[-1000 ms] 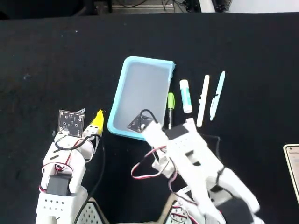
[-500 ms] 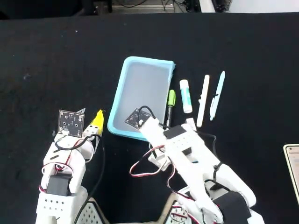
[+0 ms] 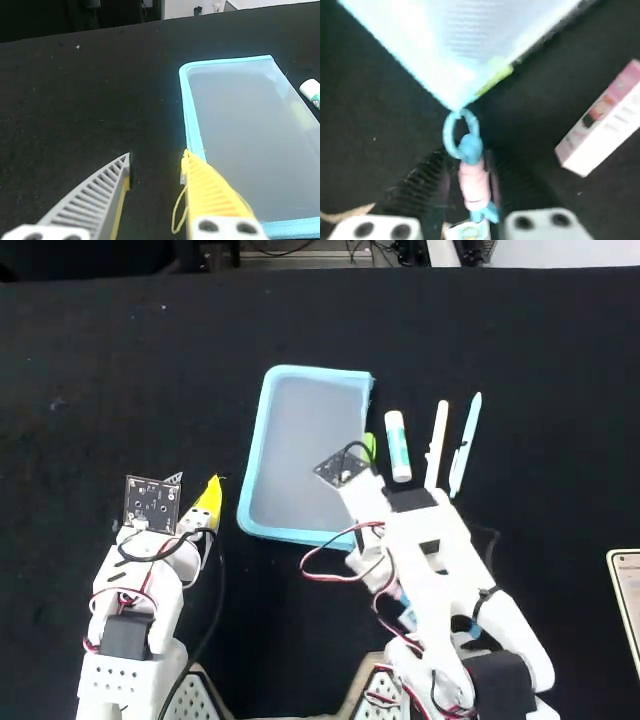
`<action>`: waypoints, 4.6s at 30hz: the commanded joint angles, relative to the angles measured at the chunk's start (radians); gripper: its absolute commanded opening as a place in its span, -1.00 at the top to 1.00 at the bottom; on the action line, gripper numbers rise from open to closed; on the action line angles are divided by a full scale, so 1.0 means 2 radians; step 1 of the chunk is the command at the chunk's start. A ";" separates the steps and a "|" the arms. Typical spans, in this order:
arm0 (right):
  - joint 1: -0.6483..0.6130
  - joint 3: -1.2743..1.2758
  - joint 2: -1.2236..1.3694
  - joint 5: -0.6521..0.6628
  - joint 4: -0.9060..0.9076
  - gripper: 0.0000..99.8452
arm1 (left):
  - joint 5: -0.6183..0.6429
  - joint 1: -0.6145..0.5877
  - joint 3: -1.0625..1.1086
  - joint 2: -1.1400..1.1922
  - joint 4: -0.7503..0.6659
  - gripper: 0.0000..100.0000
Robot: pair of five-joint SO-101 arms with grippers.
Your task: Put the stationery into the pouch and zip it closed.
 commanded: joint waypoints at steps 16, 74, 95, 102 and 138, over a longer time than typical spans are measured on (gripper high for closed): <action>0.012 0.079 -0.003 0.044 -0.093 0.66 | -0.003 -0.005 0.011 -0.003 0.001 0.66; -0.042 -0.210 -0.290 0.032 0.050 0.98 | 0.047 0.081 -0.290 0.529 -0.064 0.66; -0.202 -0.075 -0.291 -0.138 -0.164 0.98 | 0.050 0.086 -0.276 0.570 -0.061 0.66; -0.263 -0.043 -0.291 -0.137 -0.166 0.98 | 0.050 0.085 -0.273 0.572 -0.060 0.66; -0.195 0.052 -0.292 -0.081 -0.167 0.98 | -0.063 0.015 -0.349 0.341 0.206 0.66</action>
